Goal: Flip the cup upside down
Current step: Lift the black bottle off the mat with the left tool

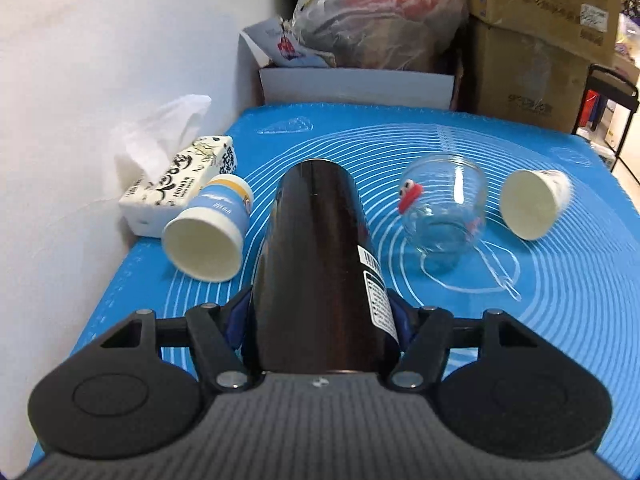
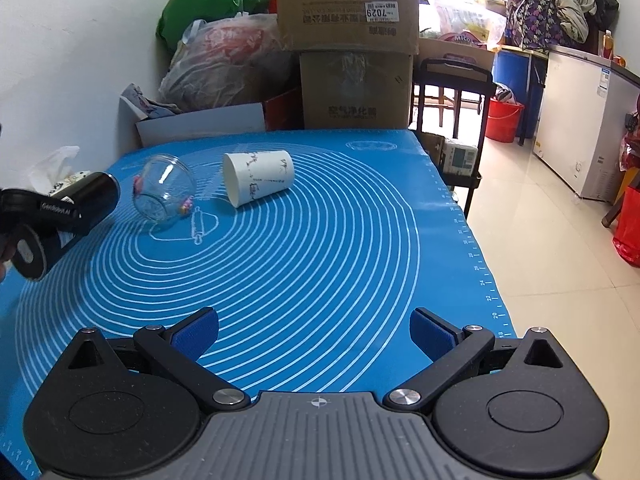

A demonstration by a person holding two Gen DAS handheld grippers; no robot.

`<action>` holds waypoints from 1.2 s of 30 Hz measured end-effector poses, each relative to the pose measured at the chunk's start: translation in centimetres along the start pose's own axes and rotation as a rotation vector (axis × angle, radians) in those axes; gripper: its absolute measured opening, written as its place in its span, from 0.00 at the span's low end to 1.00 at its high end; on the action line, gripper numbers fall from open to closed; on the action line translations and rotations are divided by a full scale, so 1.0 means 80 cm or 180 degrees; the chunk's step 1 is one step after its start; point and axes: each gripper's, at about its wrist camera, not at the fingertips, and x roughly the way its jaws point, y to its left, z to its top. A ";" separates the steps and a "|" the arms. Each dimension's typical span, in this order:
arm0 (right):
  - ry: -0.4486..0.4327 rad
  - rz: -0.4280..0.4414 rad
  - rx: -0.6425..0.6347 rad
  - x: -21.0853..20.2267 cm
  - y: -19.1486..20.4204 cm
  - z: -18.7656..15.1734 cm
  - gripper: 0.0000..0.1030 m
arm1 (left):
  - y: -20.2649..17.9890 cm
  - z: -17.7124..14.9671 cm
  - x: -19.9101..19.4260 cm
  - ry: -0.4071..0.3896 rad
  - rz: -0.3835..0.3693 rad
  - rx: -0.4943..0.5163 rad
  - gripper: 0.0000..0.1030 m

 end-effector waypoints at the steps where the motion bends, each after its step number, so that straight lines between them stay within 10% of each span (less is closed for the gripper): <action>1: -0.0005 0.0008 -0.0004 -0.003 0.001 -0.001 1.00 | 0.000 -0.004 -0.010 -0.0022 -0.0008 -0.0008 0.65; 15: -0.0027 0.0048 -0.0086 -0.049 0.007 -0.025 1.00 | -0.027 -0.093 -0.114 -0.0240 -0.0243 0.0099 0.65; 36: 0.0123 -0.0007 -0.0168 -0.049 0.008 -0.040 1.00 | -0.046 -0.162 -0.087 -0.0093 -0.0452 0.0141 0.66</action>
